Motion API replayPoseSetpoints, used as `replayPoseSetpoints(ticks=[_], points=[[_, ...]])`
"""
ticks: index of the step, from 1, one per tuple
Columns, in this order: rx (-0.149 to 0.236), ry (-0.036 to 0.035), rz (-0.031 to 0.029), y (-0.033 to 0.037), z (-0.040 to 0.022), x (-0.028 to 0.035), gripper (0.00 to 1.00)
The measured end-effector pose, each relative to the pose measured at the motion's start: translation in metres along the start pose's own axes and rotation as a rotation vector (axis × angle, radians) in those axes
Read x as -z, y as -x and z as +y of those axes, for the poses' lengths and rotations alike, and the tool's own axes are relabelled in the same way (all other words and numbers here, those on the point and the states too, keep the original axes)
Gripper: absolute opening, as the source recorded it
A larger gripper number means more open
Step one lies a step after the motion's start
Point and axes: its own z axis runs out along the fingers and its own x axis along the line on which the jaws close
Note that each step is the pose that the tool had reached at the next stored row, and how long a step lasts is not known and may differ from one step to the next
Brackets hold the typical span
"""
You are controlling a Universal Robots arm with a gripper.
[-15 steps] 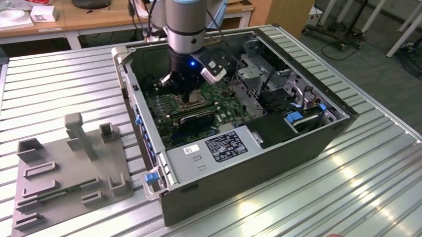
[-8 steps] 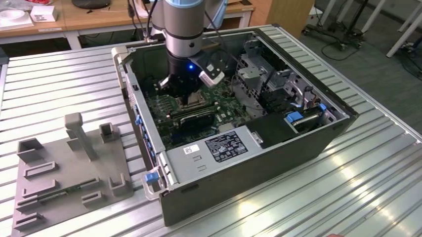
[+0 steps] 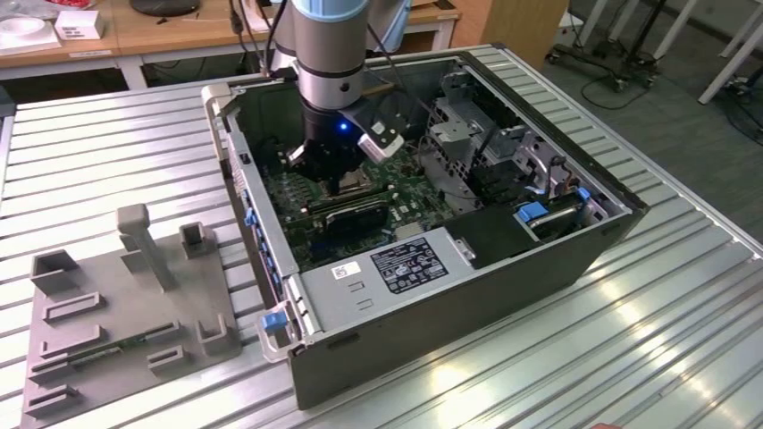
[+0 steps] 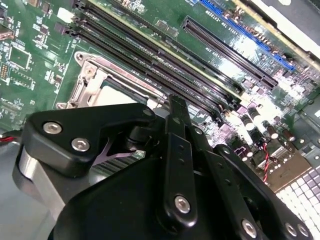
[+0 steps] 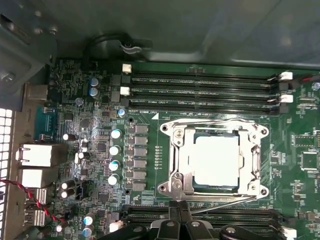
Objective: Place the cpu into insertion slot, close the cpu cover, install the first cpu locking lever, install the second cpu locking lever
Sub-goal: 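Install the second cpu locking lever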
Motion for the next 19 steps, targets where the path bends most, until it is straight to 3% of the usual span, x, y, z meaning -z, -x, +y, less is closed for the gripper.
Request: replayPoseSetpoints(ticks=[9,14,19], points=[[0.001,-0.0101,0.0003,-0.002,0.0007,-0.0034,0.11],[0.001,-0.0196,0.0005,-0.0033,0.0021,-0.0045,0.11],[0.001,-0.0214,0.0006,-0.0034,0.0024,-0.0044,0.11]])
